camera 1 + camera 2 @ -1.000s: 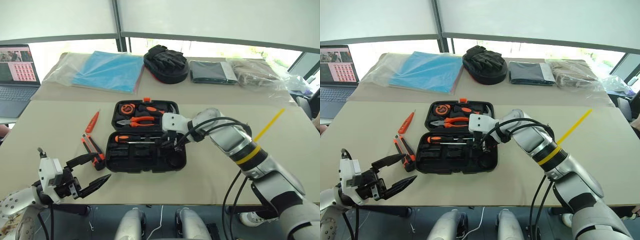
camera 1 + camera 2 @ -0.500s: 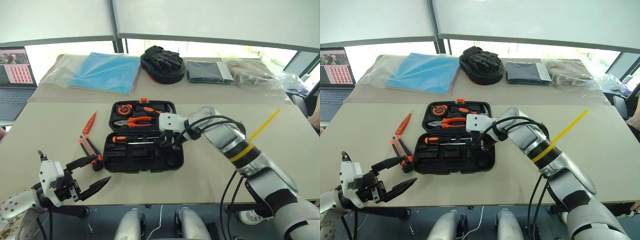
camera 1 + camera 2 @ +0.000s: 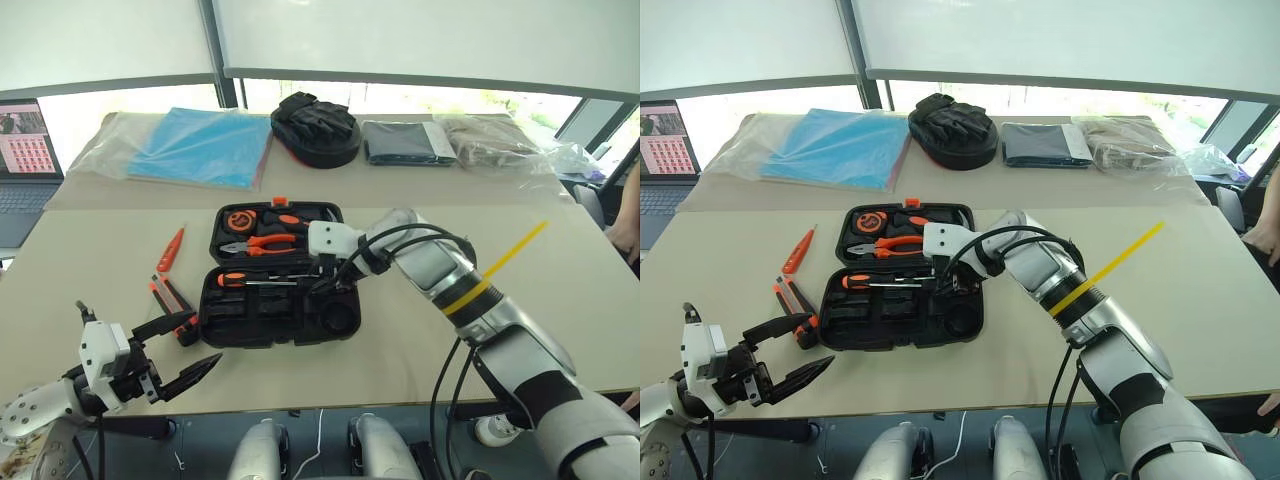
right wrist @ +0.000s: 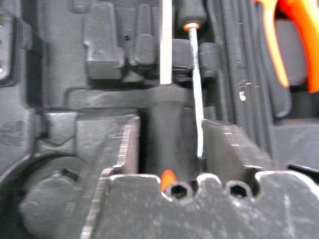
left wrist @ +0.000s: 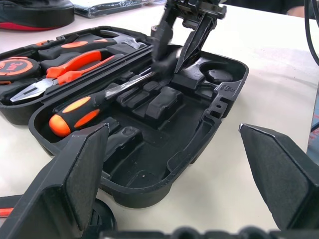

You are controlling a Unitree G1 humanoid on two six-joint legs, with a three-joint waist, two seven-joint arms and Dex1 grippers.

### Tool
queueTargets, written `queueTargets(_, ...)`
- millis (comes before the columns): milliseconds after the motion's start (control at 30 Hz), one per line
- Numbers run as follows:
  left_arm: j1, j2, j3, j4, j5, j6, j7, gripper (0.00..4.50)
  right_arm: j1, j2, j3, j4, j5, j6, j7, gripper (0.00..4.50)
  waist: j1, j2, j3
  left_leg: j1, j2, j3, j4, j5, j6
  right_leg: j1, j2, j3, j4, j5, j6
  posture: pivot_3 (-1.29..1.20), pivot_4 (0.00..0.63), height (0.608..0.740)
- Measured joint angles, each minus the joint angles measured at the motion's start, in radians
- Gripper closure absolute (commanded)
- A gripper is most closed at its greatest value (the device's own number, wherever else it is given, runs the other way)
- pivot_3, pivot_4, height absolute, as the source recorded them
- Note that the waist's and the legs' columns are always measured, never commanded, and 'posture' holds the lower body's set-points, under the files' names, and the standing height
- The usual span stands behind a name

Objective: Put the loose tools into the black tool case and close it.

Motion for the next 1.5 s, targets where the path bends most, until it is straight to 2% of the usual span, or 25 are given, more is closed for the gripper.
queueTargets(233,-0.001,-0.001,0.0,0.002,0.004,-0.002,0.011,0.0,-0.006,-0.064,-0.089,-0.059,0.098,0.018,0.12,1.39,0.009,0.0,0.0,-0.003,-0.001,0.002,0.0,-0.001,-0.001,-0.002,-0.002,-0.001,-0.001,0.001,0.001,0.0,0.15,0.74)
queueTargets(333,-0.004,-0.002,-0.001,0.011,0.007,-0.002,0.014,0.0,0.018,-0.059,-0.183,-0.061,0.147,-0.03,0.107,2.13,0.012,0.0,0.0,-0.002,0.0,0.003,0.0,-0.001,-0.001,-0.002,-0.002,0.0,-0.001,0.001,0.001,0.0,0.15,0.74)
queueTargets(400,-0.018,-0.003,-0.001,0.017,0.01,-0.006,0.017,0.0,0.067,-0.028,-0.229,-0.061,0.175,-0.088,0.082,2.85,0.013,0.0,0.0,-0.002,0.0,0.003,0.0,-0.001,-0.001,-0.002,-0.001,-0.001,-0.001,0.001,0.001,0.0,0.15,0.74)
queueTargets(567,-0.036,-0.004,-0.003,0.031,0.016,-0.017,0.018,0.0,0.192,0.064,-0.254,-0.006,0.188,-0.283,0.021,4.46,0.011,0.0,0.0,-0.002,-0.001,0.004,0.0,-0.001,-0.001,-0.002,-0.001,0.0,-0.001,0.001,0.001,0.0,0.15,0.74)
queueTargets(733,-0.038,-0.004,-0.003,0.032,0.016,-0.018,0.015,0.0,0.227,0.097,-0.238,0.052,0.157,-0.392,-0.015,4.46,0.012,0.0,0.0,-0.002,-0.001,0.004,0.0,-0.001,-0.001,-0.002,-0.001,0.0,-0.001,0.001,0.001,0.0,0.15,0.74)
queueTargets(1100,-0.026,-0.004,-0.002,0.029,0.016,-0.018,0.018,0.0,0.184,0.13,-0.226,0.25,0.099,-0.467,-0.046,4.46,0.013,0.0,0.0,0.001,0.0,0.004,0.0,0.0,-0.002,0.001,-0.001,0.0,-0.001,0.001,0.001,0.0,0.15,0.74)
queueTargets(1300,-0.014,-0.004,0.0,0.024,0.017,-0.018,0.026,0.0,0.179,0.136,-0.197,0.251,0.061,-0.459,-0.049,4.46,0.012,0.0,0.0,0.008,0.0,0.004,-0.001,-0.001,-0.002,0.006,-0.001,0.0,-0.001,0.0,0.0,0.0,0.15,0.74)
queueTargets(1367,-0.01,-0.004,0.001,0.024,0.018,-0.018,0.03,0.0,0.179,0.144,-0.196,0.235,0.057,-0.419,-0.054,4.46,0.012,0.0,0.0,0.01,0.001,0.004,-0.001,-0.001,-0.002,0.007,-0.001,0.0,-0.001,-0.003,-0.005,0.0,0.15,0.74)
queueTargets(1500,-0.001,-0.004,0.002,0.024,0.02,-0.021,0.035,0.0,0.195,0.154,-0.199,0.188,0.05,-0.375,-0.071,4.46,0.008,0.0,-0.001,0.011,0.002,0.004,-0.002,-0.001,-0.004,0.007,-0.001,0.0,0.0,-0.003,-0.006,0.0,0.15,0.74)
